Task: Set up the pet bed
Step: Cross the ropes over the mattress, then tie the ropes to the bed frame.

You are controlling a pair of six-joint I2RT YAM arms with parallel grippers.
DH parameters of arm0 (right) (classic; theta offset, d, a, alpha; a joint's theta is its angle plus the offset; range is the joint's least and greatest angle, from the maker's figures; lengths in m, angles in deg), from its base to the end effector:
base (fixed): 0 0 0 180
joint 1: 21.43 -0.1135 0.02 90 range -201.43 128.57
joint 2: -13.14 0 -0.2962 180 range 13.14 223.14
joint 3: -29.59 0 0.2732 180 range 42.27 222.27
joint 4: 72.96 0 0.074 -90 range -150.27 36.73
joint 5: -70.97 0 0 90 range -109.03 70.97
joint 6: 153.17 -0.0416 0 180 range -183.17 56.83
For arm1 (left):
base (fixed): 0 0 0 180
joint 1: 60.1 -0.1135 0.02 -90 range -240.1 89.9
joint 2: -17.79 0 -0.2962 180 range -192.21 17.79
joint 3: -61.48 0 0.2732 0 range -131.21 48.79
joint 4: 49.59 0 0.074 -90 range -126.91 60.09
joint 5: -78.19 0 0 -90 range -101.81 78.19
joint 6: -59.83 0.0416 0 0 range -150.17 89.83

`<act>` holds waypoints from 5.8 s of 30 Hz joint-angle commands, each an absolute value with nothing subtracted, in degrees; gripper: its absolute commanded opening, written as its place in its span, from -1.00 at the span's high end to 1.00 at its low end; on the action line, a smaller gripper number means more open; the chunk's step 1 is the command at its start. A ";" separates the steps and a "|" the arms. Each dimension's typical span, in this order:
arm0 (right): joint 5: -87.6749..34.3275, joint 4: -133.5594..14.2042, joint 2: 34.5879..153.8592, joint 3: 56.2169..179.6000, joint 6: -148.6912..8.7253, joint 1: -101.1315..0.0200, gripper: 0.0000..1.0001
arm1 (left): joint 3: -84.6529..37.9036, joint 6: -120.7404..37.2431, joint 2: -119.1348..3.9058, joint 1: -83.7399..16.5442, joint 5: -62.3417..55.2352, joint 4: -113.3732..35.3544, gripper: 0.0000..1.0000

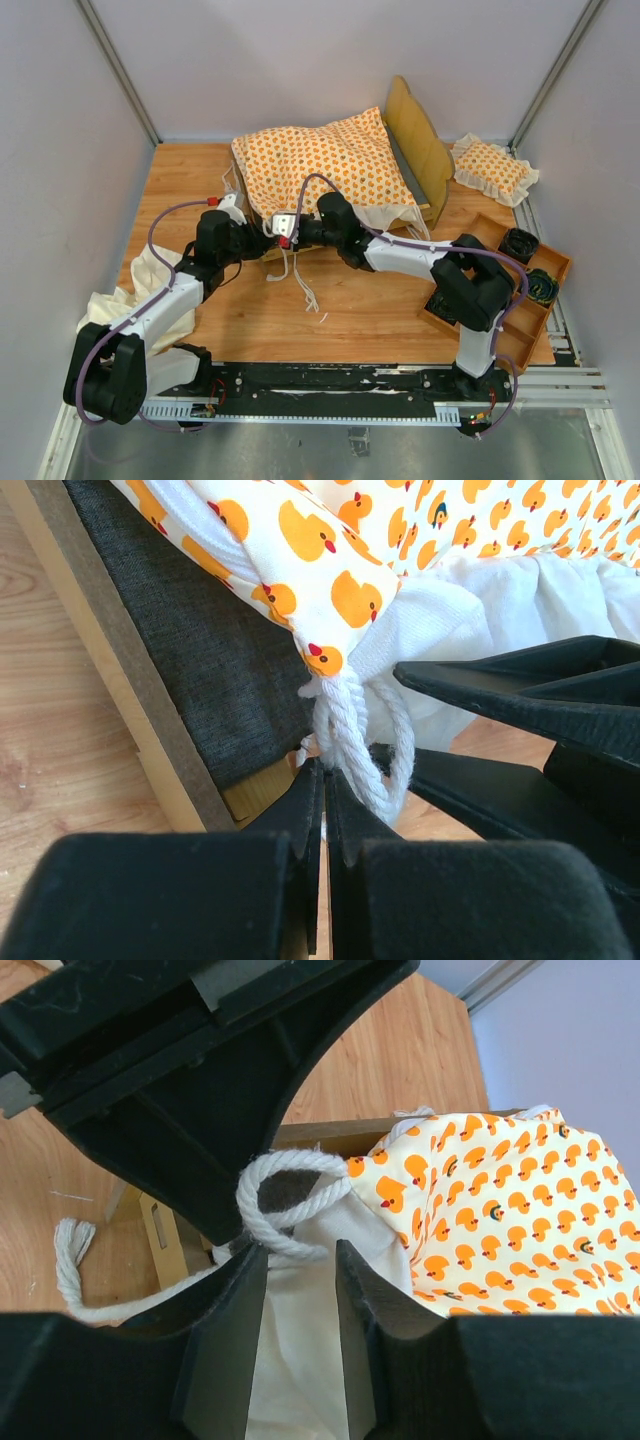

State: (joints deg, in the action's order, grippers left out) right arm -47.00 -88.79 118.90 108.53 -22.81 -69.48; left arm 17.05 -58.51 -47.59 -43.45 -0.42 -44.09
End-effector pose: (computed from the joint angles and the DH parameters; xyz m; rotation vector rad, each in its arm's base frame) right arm 0.2883 0.3499 0.2542 -1.4636 0.9943 0.5265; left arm 0.2415 -0.0808 0.2340 -0.0844 2.0922 -0.6878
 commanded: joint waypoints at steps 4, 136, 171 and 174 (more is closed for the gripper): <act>-47.40 -88.92 120.00 111.25 -21.99 -70.09 0.81 | 17.18 -58.20 -46.47 -43.22 -0.44 -44.88 0.99; -31.83 -75.18 101.64 100.45 -91.01 -79.87 0.99 | 26.05 -73.10 -16.73 -43.31 8.23 -38.38 -0.27; -26.53 -81.02 104.95 105.70 -105.62 -76.45 0.99 | 40.10 -62.17 -15.93 -43.31 22.39 -61.00 -0.30; -26.87 -81.68 104.77 105.35 -106.36 -76.45 0.99 | 40.15 -61.75 -17.44 -43.31 21.57 -62.99 -0.28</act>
State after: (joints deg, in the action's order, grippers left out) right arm -26.91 -78.23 105.83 105.71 -103.99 -76.76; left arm 39.93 -64.06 -15.86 -43.45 20.13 -57.99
